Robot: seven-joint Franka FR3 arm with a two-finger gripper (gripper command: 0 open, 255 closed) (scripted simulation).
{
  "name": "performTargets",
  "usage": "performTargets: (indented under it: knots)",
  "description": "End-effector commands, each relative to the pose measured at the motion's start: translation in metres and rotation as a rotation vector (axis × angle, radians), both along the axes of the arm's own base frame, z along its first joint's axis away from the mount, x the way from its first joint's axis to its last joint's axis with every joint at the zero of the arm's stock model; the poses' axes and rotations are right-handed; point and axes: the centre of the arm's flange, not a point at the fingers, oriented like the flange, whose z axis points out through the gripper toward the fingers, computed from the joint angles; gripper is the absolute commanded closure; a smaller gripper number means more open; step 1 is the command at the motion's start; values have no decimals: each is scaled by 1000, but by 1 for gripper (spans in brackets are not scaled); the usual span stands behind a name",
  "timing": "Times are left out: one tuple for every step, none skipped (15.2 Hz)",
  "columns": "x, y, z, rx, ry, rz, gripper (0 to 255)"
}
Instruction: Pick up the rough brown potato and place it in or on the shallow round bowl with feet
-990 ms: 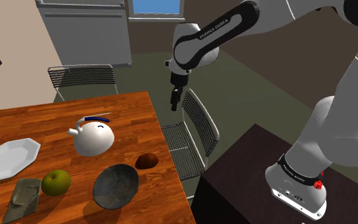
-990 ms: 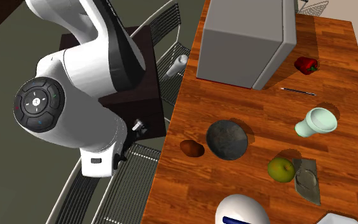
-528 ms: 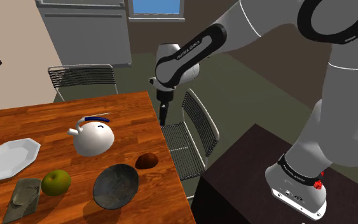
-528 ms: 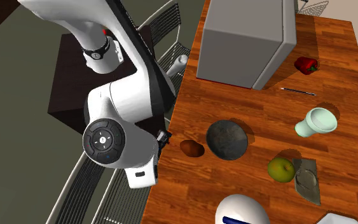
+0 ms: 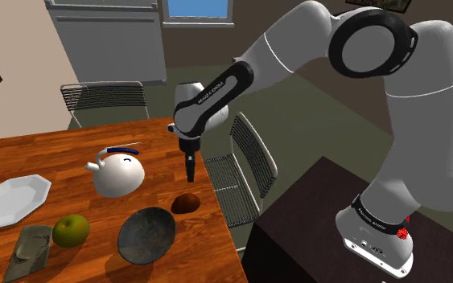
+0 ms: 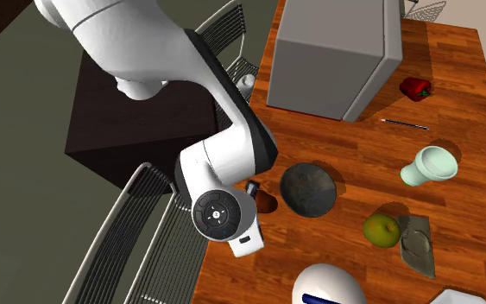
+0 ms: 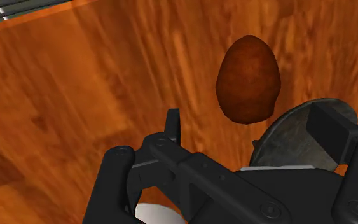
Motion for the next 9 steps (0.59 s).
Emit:
performTargets:
  knots:
    - [-1, 18, -20, 12, 11, 49, 0]
    - [-1, 28, -29, 18, 17, 74, 0]
    - [-2, 38, -38, 23, 22, 98, 0]
    - [-3, 48, -46, 29, 28, 122, 0]
    - [-5, 58, -55, 34, 33, 146, 0]
    - [-6, 64, -61, 38, 37, 162, 0]
    - [-7, 65, -66, 38, 37, 162, 0]
    - [-9, 66, -71, 38, 37, 162, 0]
    - [-10, 67, -76, 38, 37, 162, 0]
